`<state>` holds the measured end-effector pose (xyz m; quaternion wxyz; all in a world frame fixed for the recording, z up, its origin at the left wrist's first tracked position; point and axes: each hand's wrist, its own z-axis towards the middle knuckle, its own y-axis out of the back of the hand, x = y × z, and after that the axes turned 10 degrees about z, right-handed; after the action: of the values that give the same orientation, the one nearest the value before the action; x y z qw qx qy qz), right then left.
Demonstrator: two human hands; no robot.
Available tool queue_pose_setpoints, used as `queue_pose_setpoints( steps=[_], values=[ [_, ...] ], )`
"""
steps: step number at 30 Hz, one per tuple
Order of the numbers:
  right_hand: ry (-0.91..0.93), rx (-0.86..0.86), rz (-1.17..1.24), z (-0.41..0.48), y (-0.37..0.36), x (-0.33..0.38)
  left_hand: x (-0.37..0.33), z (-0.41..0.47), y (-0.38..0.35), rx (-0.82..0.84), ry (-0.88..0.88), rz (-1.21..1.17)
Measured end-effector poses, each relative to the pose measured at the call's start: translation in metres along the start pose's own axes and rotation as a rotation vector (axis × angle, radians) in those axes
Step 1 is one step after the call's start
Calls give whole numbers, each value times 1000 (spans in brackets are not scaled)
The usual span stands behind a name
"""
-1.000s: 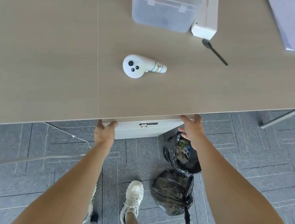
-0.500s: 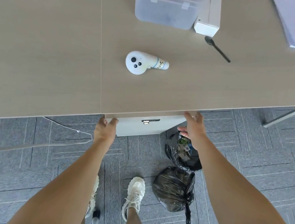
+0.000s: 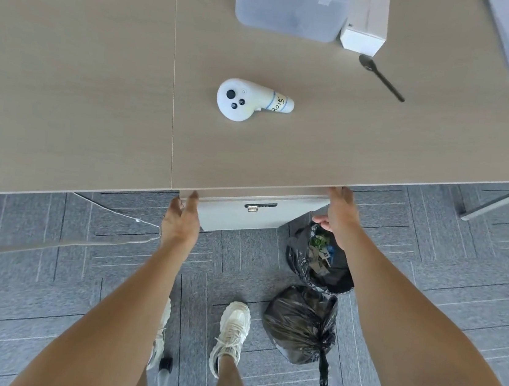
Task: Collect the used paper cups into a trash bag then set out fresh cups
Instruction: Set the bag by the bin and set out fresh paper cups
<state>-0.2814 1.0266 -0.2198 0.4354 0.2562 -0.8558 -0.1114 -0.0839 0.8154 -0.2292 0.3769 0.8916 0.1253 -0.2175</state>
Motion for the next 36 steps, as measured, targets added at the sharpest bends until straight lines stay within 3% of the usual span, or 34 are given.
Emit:
queue_pose_setpoints(
  steps=[4,7,10,12,15,19,22,28,29,32,33,36],
  values=[
    [102,-19,-310,-11,7,-27,26,-10,-5,-18,-25,53],
    [125,-51,-674,-23,22,-43,39,-24,1,-89,-47,168],
    [243,-102,-959,-35,31,-37,39,-37,5,-154,-167,247],
    [298,33,-870,-37,29,-32,30,-39,1,-122,-284,283],
    [302,316,-763,-39,18,-28,10,-35,-14,54,-394,461],
    [285,358,-864,-47,8,-39,-2,-38,-27,123,-411,846],
    [197,386,-970,-51,10,-36,-2,-40,-28,221,-403,965],
    [-78,597,-950,-44,6,-28,5,-41,-30,751,-212,825],
    [-44,586,-956,-42,6,-27,1,-40,-31,755,-212,786],
    [67,548,-965,-39,4,-29,-7,-33,-32,555,-331,784],
    [50,579,-951,-40,4,-34,-7,-31,-33,580,-323,801],
    [-127,686,-973,-48,5,-52,6,-41,-42,869,-126,852]
  ],
)
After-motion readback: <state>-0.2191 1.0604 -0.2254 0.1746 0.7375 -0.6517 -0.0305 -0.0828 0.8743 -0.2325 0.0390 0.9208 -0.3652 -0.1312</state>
